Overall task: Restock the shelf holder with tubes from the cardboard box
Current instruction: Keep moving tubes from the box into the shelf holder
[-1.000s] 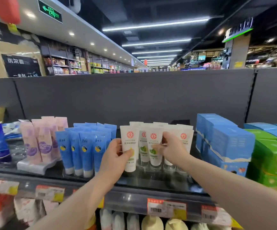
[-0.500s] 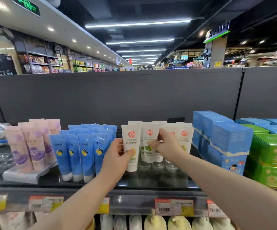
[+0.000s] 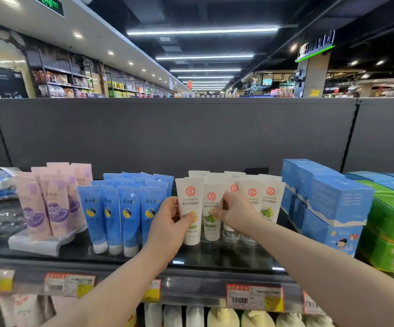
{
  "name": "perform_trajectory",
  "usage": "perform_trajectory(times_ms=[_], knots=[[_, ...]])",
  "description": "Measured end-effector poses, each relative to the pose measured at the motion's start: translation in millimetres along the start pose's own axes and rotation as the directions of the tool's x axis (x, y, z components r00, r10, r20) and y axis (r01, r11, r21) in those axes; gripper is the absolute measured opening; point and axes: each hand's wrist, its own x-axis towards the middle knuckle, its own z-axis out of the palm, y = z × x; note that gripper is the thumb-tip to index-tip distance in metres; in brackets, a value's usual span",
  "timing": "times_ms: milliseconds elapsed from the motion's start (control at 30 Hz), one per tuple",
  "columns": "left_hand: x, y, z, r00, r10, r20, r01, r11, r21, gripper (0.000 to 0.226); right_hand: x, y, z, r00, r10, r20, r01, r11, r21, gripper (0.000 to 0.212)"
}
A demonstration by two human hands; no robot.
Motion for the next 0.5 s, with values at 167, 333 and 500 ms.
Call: perform_trajectory(times_ms=[167,333,500], knots=[[-2.6,1.2,4.4,1.000,-0.007,0.007,0.007,1.000,-0.007,0.029,2.2,-3.7,-1.6,0.999,0.020,0.027,-0.021,1.000,0.015,0.012],[-4.0,5.8,18.9,0.999,0.009,0.051,-0.009,1.000,-0.002,0.030,-2.9,-5.1,-20.2,0.996,-0.061,-0.060,0.056,0.996,-0.071,0.008],[-2.4,17.4,44.3,0.990,0.030,0.136,-0.029,1.000,-0.006,0.033,-20.3,-19.5,-64.5,0.974,-0.173,-0.147,0.193,0.972,0.132,0.034]])
